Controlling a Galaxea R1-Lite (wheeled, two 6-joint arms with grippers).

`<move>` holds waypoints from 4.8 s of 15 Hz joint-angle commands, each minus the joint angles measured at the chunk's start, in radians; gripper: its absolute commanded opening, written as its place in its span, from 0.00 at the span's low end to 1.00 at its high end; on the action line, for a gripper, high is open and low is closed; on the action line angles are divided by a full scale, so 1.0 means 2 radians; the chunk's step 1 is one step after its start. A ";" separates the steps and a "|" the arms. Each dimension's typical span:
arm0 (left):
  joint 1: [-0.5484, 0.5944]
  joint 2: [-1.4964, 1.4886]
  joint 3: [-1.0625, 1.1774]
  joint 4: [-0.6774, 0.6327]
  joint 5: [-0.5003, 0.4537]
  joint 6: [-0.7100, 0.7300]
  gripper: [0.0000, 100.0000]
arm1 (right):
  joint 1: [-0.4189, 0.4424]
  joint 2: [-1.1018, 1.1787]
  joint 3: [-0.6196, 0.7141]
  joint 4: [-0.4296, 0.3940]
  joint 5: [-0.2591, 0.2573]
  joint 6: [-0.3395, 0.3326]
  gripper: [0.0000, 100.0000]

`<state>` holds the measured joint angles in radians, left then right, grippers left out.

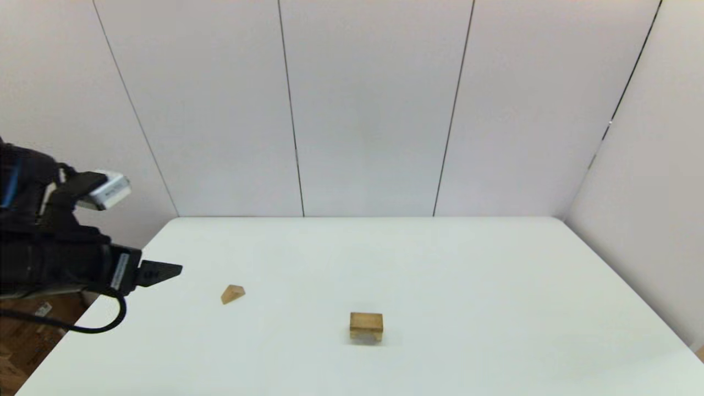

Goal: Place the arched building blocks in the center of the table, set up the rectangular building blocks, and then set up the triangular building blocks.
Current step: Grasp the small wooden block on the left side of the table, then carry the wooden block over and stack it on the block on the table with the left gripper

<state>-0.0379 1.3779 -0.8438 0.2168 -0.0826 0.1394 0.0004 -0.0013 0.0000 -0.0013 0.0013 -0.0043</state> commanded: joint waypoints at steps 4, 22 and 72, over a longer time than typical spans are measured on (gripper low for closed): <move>0.003 0.237 -0.143 0.104 -0.002 0.049 1.00 | 0.001 0.000 0.001 0.000 0.000 0.000 1.00; 0.017 0.470 -0.365 0.244 -0.029 0.282 1.00 | 0.000 0.000 0.000 0.000 0.000 0.000 1.00; -0.020 0.475 -0.486 0.341 -0.029 0.284 0.00 | 0.000 0.000 0.001 0.000 0.000 0.000 1.00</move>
<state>-0.0606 2.4170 -1.8185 0.8672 -0.1370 0.6974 0.0004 -0.0013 0.0000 -0.0013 0.0013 -0.0043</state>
